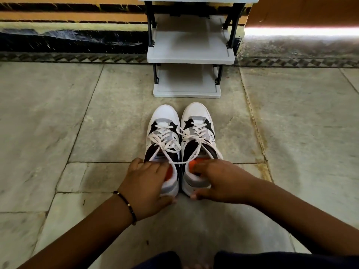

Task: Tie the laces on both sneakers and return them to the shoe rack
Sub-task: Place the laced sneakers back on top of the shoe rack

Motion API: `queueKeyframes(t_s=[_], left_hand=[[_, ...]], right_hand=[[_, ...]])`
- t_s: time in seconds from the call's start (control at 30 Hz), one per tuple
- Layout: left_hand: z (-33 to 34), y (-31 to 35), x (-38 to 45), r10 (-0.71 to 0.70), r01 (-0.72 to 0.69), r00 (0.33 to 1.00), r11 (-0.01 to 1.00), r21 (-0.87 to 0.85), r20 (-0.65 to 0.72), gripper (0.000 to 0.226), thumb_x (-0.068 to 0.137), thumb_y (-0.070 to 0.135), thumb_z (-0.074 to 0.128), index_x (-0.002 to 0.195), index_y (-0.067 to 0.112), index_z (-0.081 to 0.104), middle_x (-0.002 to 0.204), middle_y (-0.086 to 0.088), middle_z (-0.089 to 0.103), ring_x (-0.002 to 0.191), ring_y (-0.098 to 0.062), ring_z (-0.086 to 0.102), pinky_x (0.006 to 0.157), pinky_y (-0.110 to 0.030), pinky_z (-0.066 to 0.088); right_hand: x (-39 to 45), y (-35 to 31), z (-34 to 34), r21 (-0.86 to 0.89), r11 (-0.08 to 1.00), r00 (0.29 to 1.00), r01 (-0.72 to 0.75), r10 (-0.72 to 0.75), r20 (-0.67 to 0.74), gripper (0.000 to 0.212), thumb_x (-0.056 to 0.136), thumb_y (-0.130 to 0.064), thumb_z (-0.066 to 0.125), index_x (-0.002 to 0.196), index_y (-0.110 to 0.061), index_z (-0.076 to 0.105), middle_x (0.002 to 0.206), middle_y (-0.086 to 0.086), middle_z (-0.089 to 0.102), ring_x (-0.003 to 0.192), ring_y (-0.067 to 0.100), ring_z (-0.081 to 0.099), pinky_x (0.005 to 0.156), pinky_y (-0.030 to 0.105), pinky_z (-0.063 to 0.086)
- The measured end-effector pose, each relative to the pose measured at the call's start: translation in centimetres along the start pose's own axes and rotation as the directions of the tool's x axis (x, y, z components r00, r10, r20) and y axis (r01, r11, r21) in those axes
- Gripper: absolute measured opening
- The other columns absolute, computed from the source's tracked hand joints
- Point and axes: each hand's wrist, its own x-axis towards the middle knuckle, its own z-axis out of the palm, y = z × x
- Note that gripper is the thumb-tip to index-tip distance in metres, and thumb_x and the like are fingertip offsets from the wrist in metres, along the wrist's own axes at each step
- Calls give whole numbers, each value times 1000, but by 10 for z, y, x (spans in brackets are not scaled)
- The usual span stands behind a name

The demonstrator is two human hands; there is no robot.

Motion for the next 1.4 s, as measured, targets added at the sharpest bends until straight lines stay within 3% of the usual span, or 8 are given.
queueKeyframes(t_s=[0.17, 0.33, 0.63, 0.83, 1.0, 1.1, 1.2, 1.4], left_hand=[[7, 11, 16, -27, -40, 959, 972, 230, 281, 60, 85, 33, 53, 135, 20, 24, 128, -2, 54, 123, -26, 44, 113, -50, 6], [8, 9, 19, -71, 20, 964, 981, 195, 258, 43, 85, 18, 44, 128, 20, 41, 119, -4, 62, 122, -26, 48, 113, -44, -11], [-77, 11, 21, 27, -54, 994, 959, 277, 102, 41, 43, 16, 66, 83, 14, 71, 42, 0, 60, 48, -20, 63, 95, -57, 41], [-190, 23, 7, -12, -10, 997, 965, 264, 79, 38, 36, 16, 76, 73, 10, 73, 63, -9, 72, 71, -30, 70, 82, -56, 53], [-307, 39, -11, 17, -2, 998, 976, 218, -63, 51, 39, 10, 45, 82, 10, 72, 38, 1, 58, 46, -18, 63, 77, -51, 57], [-384, 52, -21, -51, 44, 998, 977, 207, 29, 66, 42, 11, 50, 105, 4, 66, 53, 2, 66, 63, -18, 67, 98, -51, 40], [-443, 71, -31, -102, 64, 968, 984, 166, 228, 68, 71, 4, 49, 136, -1, 31, 114, -16, 64, 116, -34, 52, 115, -58, 13], [-542, 90, -37, -99, 75, 973, 990, 118, 208, 59, 66, 14, 70, 122, 5, 54, 101, -15, 71, 107, -32, 61, 108, -53, 33]], right_hand=[[15, -5, 10, -290, 955, 998, 62, -58, 23, 40, 81, -35, 63, 111, -12, 52, 118, 8, 58, 110, 27, 52, 92, 34, 41], [13, 3, 7, -278, 959, 998, 52, -43, 38, 22, 88, -18, 50, 108, -13, 51, 101, 10, 65, 90, 29, 61, 63, 29, 36], [-10, 0, -84, -216, 959, 981, 182, -164, 101, 25, 76, -5, 58, 100, -12, 57, 74, 8, 67, 65, 26, 66, 59, 30, 52], [-34, -50, -171, -177, 972, 987, 157, -147, 69, 42, 43, -7, 72, 81, -19, 59, 53, -1, 62, 43, 18, 58, 38, 18, 38], [-59, -112, -265, -81, 995, 996, 65, -70, -58, 51, 33, -6, 75, 80, -23, 68, 61, -2, 66, 49, 17, 60, 39, 18, 38], [-77, -146, -320, -47, 999, 998, 13, -16, -60, 55, 27, -7, 78, 79, -25, 70, 59, -4, 67, 49, 14, 61, 39, 16, 41], [-94, -168, -374, -43, 998, 999, -38, 37, -37, 53, 28, -5, 79, 75, -26, 67, 55, -5, 64, 46, 13, 60, 37, 16, 41], [-111, -193, -466, -177, 977, 993, -120, 119, -16, 55, 24, -9, 81, 76, -26, 70, 51, -2, 65, 48, 16, 62, 38, 17, 45]])
